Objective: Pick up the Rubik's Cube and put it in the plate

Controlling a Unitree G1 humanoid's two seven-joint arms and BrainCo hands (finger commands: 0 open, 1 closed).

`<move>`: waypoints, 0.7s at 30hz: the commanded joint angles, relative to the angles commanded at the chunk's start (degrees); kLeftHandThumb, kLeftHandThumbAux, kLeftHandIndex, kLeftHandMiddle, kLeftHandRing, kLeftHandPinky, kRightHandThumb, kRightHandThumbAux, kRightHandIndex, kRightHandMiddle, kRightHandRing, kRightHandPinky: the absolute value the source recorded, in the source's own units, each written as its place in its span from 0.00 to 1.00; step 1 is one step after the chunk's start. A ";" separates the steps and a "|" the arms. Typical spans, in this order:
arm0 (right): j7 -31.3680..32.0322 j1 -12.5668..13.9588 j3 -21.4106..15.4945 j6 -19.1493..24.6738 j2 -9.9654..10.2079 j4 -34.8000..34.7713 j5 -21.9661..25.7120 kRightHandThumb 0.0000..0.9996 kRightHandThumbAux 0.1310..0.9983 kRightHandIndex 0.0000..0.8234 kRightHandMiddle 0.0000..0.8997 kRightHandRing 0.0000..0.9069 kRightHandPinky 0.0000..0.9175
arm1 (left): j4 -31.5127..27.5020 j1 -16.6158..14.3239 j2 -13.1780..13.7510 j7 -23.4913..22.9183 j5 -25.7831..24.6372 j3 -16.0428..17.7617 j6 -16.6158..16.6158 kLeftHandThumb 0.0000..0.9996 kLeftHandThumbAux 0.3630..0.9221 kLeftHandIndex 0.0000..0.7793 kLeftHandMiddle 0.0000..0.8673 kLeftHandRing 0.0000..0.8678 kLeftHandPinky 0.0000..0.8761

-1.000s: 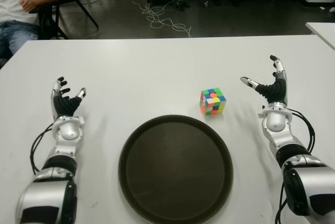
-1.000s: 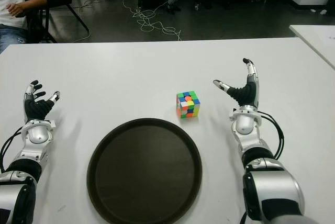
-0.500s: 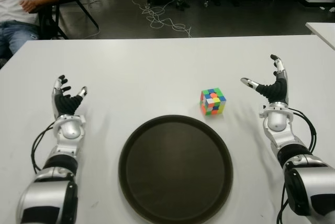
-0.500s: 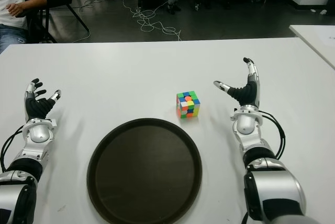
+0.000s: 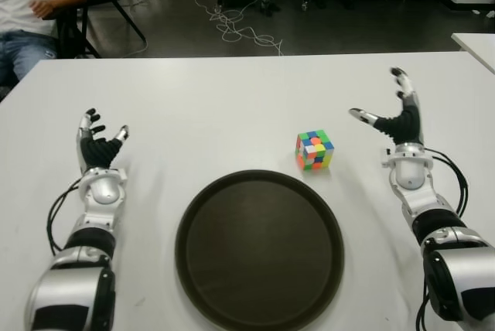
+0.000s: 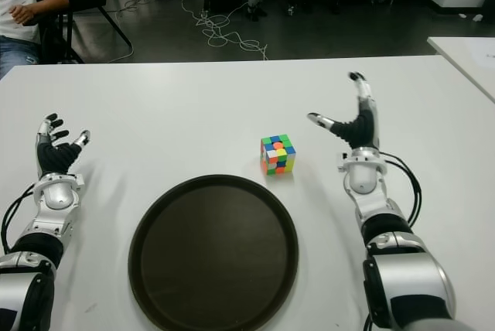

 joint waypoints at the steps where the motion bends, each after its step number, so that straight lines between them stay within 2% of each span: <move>1: 0.85 0.09 0.30 0.24 -0.14 -0.62 -0.14 0.04 0.71 0.09 0.09 0.08 0.10 | 0.01 0.01 -0.04 0.03 -0.04 0.04 -0.02 0.42 0.67 0.14 0.20 0.22 0.29; 5: 2.93 0.46 0.75 0.89 -0.44 -2.28 -0.15 0.06 0.69 0.09 0.10 0.09 0.11 | 0.03 0.01 -0.13 0.14 -0.07 0.09 -0.01 0.41 0.67 0.14 0.19 0.21 0.28; 9: 6.43 1.00 1.87 1.42 -1.74 -6.22 -0.71 0.08 0.67 0.08 0.09 0.09 0.12 | -0.03 0.00 -0.30 0.48 -0.13 0.20 0.24 0.40 0.66 0.14 0.19 0.21 0.26; 12: 8.63 1.40 2.22 1.94 -2.27 -8.87 -0.77 0.10 0.67 0.07 0.08 0.10 0.17 | -0.11 0.00 -0.36 0.71 -0.04 0.16 0.36 0.39 0.65 0.13 0.18 0.20 0.23; 16: 11.63 1.61 2.70 2.19 -2.81 -11.60 -0.61 0.12 0.65 0.05 0.07 0.09 0.17 | -0.11 -0.04 -0.28 0.84 0.08 0.11 0.59 0.40 0.65 0.14 0.18 0.20 0.23; 21: 14.95 1.54 3.19 2.27 -3.15 -13.86 -0.33 0.13 0.64 0.04 0.08 0.13 0.25 | -0.04 -0.04 -0.15 0.87 0.20 -0.02 0.79 0.42 0.65 0.14 0.19 0.21 0.25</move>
